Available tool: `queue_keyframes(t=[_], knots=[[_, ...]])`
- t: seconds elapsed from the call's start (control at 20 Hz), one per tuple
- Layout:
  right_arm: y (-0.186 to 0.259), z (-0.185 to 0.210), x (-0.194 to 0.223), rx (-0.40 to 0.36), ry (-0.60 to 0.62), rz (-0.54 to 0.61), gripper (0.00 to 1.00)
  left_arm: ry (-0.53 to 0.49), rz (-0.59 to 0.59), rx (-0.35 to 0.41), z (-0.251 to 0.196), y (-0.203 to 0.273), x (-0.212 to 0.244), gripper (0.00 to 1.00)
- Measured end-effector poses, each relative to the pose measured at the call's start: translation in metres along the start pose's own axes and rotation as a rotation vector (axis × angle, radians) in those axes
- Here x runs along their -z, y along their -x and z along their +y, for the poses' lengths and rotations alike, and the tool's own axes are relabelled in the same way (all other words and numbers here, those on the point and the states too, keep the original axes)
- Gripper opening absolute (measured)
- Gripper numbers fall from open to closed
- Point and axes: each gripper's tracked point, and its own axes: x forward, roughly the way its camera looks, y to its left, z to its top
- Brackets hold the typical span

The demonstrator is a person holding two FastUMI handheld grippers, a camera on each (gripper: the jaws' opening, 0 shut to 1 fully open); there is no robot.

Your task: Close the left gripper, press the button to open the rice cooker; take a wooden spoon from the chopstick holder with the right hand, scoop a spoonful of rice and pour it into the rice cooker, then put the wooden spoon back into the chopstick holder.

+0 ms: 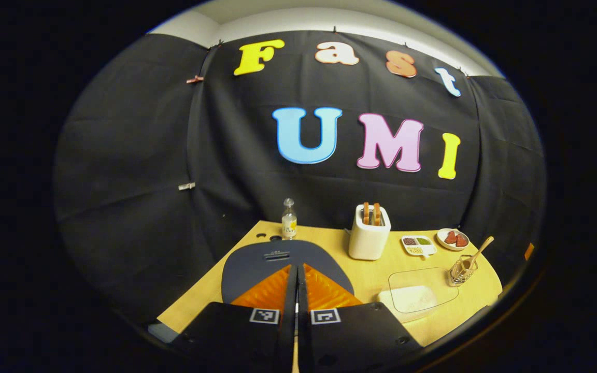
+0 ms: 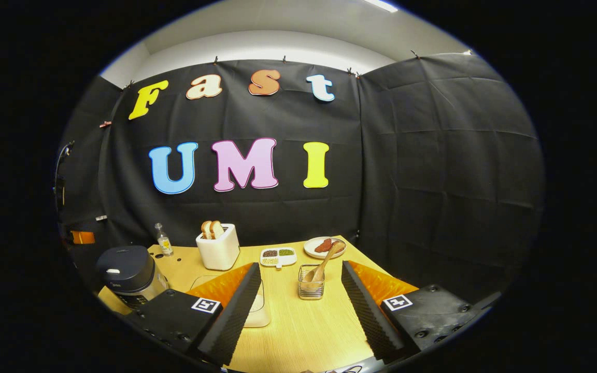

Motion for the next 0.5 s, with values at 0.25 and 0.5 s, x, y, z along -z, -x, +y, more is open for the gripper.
queue_keyframes(t=[0.25,0.5], knots=[[0.008,-0.009,0.004,0.025,0.009,0.013,0.98,0.06,0.116,0.1,-0.008,-0.014,0.025,0.06],[0.016,-0.014,0.009,0.044,0.016,0.031,0.98,0.068,0.211,0.161,-0.015,-0.035,0.053,0.05]])
